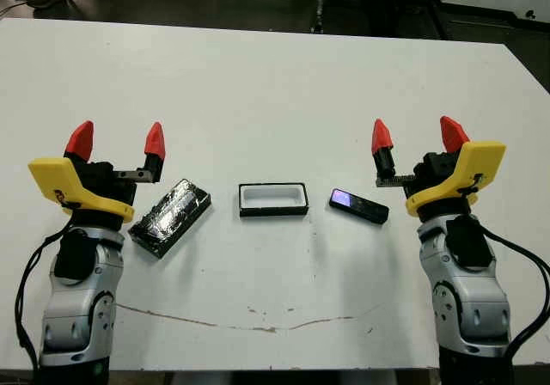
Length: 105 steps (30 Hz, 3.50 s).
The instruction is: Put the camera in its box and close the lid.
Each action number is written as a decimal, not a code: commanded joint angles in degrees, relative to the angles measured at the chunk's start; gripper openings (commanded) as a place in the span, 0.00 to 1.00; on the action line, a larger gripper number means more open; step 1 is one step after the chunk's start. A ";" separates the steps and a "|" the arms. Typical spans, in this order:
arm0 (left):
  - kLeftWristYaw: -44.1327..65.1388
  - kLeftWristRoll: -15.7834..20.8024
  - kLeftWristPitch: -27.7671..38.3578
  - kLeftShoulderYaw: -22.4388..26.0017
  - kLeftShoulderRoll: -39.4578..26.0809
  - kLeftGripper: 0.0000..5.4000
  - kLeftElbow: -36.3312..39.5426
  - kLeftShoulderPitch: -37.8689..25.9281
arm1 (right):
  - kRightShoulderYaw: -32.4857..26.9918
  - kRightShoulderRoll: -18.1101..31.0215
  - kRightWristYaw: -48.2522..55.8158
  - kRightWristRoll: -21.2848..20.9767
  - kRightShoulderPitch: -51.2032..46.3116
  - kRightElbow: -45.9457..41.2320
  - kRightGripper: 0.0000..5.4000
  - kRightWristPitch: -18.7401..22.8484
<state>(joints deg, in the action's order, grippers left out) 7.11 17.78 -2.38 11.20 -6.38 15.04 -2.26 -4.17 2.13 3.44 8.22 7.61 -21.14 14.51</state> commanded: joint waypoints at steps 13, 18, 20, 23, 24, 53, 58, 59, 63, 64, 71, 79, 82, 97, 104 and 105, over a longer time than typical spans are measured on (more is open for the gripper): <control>-0.06 -0.48 0.10 -0.16 0.23 1.00 -0.39 0.85 | -1.01 2.59 3.58 2.13 0.07 0.47 1.00 1.57; 0.11 -0.47 0.47 -0.02 0.14 1.00 -0.67 1.02 | -2.18 8.12 9.75 3.71 2.55 2.22 1.00 0.52; 0.29 -0.33 0.72 -0.03 0.19 1.00 -0.70 1.14 | -2.70 10.61 12.57 4.95 3.73 2.91 1.00 1.53; 0.13 0.07 0.51 -0.07 0.48 1.00 -0.44 1.32 | -3.58 14.83 18.03 7.91 5.92 4.74 1.00 2.92; 0.00 -0.03 0.45 -0.14 0.54 1.00 -0.29 1.41 | -3.82 16.09 19.48 8.69 6.65 5.36 1.00 3.44; 0.07 -0.25 0.76 -0.48 1.27 1.00 0.77 2.69 | 10.53 39.30 62.16 5.50 29.34 29.05 1.00 3.12; -0.33 -0.27 0.26 -0.48 1.51 1.00 1.28 2.82 | 12.22 38.40 64.30 5.19 29.47 31.03 1.00 3.15; -0.27 -0.31 0.31 -0.47 1.47 1.00 1.21 2.81 | 12.50 38.23 64.42 4.90 29.10 31.00 1.00 2.48; -0.49 -0.53 0.31 -0.55 1.72 1.00 1.29 2.73 | 13.46 37.75 64.85 3.91 27.84 30.89 1.00 0.70; -0.54 -0.65 0.25 -0.60 1.72 1.00 1.37 2.72 | 13.75 37.69 64.92 3.73 27.57 30.86 1.00 0.76; -0.57 -0.60 -0.34 -0.63 1.56 1.00 1.76 2.62 | 15.73 37.35 64.97 2.27 26.75 31.46 1.00 1.92; -0.74 -0.51 -0.93 -0.55 1.59 1.00 2.00 2.44 | 17.44 36.85 64.82 1.05 26.01 31.27 1.00 3.30; -0.56 -0.44 -0.92 -0.52 1.45 1.00 1.93 2.42 | 18.30 36.93 64.78 0.15 25.47 30.88 1.00 4.36; -0.86 -0.80 -0.12 -0.44 1.84 1.00 1.87 2.97 | 19.44 35.56 64.04 -2.70 22.45 33.16 1.00 0.12; -1.04 -1.02 -0.07 -0.56 1.93 1.00 1.87 3.12 | 20.04 35.15 63.87 -3.84 21.49 33.97 1.00 -2.20; -1.25 -1.15 -0.29 -0.59 1.93 1.00 2.01 3.14 | 20.00 35.03 63.73 -3.94 21.22 34.17 1.00 -2.78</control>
<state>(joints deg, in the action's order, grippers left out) 6.46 17.42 -2.50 10.61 -4.51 17.07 0.09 15.51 37.44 67.58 4.94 30.04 12.26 12.58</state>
